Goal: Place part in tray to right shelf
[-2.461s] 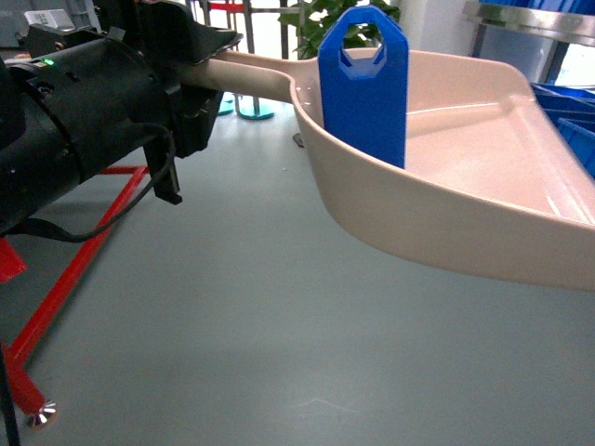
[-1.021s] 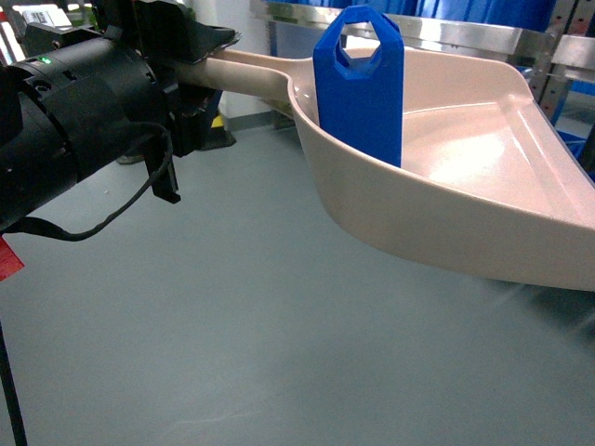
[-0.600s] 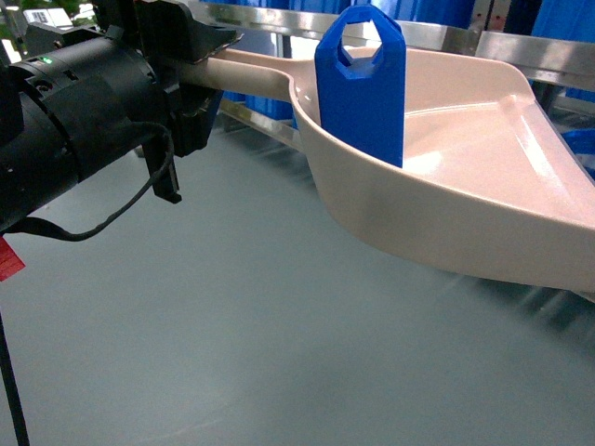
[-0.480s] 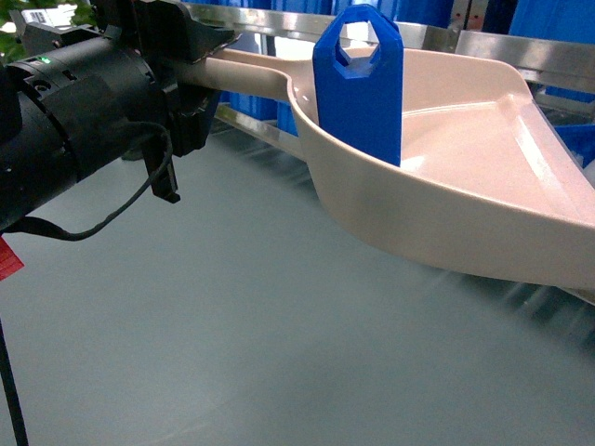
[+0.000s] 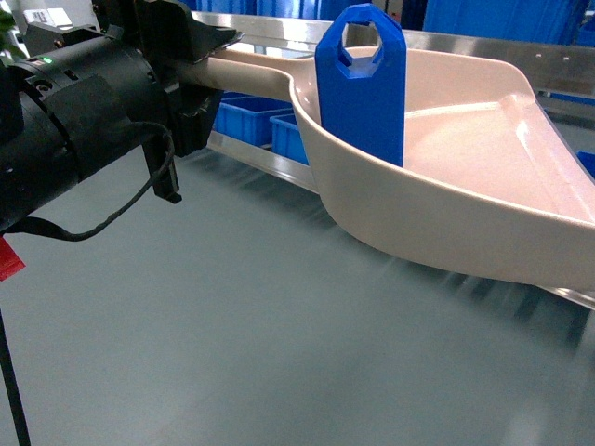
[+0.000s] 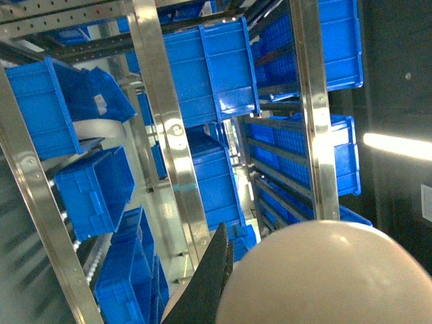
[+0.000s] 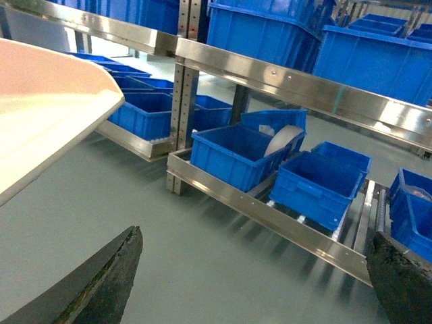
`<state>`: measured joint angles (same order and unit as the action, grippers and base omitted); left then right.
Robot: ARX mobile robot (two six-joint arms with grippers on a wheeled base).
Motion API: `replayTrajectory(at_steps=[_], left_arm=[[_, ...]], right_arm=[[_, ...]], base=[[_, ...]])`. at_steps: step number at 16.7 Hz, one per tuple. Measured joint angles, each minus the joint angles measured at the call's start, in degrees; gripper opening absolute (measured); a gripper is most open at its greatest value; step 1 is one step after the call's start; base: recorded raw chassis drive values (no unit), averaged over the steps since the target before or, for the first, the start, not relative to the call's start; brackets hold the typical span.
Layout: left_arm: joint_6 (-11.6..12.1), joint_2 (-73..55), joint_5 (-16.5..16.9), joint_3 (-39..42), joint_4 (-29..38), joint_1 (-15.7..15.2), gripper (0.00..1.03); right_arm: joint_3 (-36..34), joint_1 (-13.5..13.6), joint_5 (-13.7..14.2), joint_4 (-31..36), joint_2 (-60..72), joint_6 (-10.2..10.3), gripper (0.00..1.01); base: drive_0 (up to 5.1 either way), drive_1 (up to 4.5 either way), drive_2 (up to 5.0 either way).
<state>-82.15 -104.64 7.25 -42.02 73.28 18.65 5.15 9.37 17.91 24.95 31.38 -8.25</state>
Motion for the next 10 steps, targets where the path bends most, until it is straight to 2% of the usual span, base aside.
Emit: replayTrajectory(at_steps=[10], left_arm=[[0.00,0.00,-0.13,0.00,0.00,0.00,0.13]], right_arm=[[0.00,0.00,0.02,0.02,0.00,0.00,0.98]], base=[[-1.6,-1.57,-1.6]])
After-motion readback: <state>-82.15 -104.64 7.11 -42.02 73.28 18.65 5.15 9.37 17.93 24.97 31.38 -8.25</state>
